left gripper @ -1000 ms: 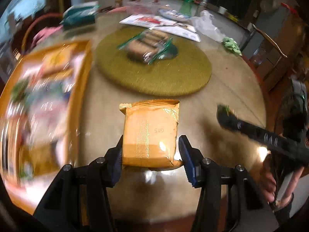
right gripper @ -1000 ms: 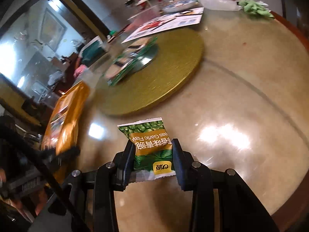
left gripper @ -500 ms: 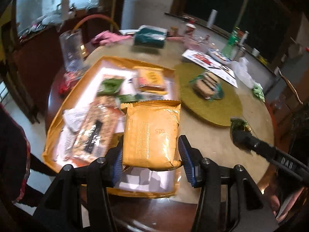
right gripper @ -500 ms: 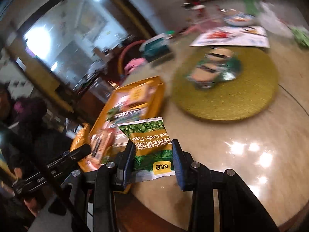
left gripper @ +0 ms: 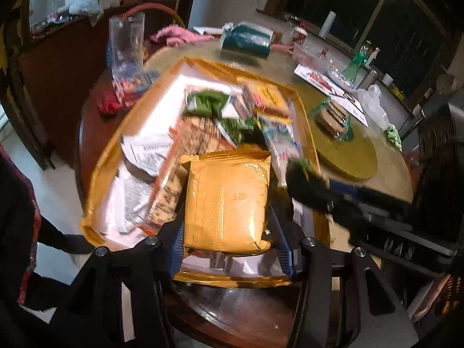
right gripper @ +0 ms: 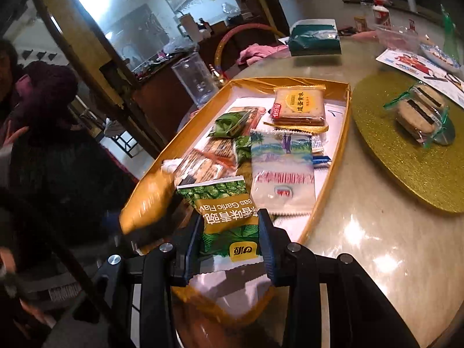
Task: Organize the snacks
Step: 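Carry pea bag and orange pouch into the tray and open both tools, then withdraw both tools from the tray toward the lazy susan, then grasp round cracker pack with right tool while left grasps another cracker pack, then carry both round cracker packs into the tray and open both tools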
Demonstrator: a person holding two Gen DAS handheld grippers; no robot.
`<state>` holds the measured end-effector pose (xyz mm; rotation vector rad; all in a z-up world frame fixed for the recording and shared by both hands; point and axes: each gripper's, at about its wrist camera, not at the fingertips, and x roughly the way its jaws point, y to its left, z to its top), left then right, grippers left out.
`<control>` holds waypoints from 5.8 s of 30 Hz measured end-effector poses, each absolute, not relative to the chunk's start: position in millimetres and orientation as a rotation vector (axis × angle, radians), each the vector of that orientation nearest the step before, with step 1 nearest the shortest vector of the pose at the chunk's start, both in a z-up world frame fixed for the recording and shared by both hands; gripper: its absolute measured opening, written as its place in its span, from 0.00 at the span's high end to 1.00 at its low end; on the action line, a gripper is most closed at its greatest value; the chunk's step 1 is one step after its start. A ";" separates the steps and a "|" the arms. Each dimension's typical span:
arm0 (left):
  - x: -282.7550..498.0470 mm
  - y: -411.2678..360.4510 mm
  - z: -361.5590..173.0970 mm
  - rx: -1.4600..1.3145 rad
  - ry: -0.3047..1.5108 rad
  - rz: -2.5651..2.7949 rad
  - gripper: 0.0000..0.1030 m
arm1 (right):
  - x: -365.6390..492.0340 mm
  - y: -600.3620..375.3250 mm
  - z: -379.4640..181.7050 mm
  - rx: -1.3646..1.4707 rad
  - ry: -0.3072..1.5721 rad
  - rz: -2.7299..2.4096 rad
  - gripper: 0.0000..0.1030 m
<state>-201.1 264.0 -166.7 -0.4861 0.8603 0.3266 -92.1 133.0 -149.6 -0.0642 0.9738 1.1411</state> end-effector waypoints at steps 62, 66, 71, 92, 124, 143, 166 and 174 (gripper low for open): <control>-143.7 174.2 -148.4 -0.413 0.806 0.212 0.14 | 256.3 93.1 -181.6 -0.105 1.078 0.699 0.21; -140.9 178.5 -147.7 -0.425 0.809 0.211 0.14 | 253.1 105.3 -169.1 -0.190 1.023 0.754 0.21; -141.3 173.5 -145.6 -0.403 0.807 0.214 0.14 | 274.7 117.6 -161.6 -0.144 1.033 0.747 0.21; -149.7 152.7 -140.2 -0.381 0.785 0.206 0.14 | 219.8 89.4 -191.5 -0.306 1.039 0.687 0.19; 145.8 175.6 -206.1 -0.569 1.055 0.548 0.14 | 17.8 -98.0 -205.1 -0.015 0.883 0.440 0.21; 52.2 108.6 -217.7 -0.179 1.038 0.334 0.25 | 14.0 -101.5 -206.3 0.008 0.878 0.457 0.21; -143.1 104.5 -167.4 -0.220 0.817 0.043 0.26 | 5.0 -81.2 -177.8 0.115 0.924 0.594 0.28; -182.9 202.3 -115.0 -0.372 0.656 0.189 0.26 | -17.5 18.8 -121.2 0.070 0.896 0.879 0.28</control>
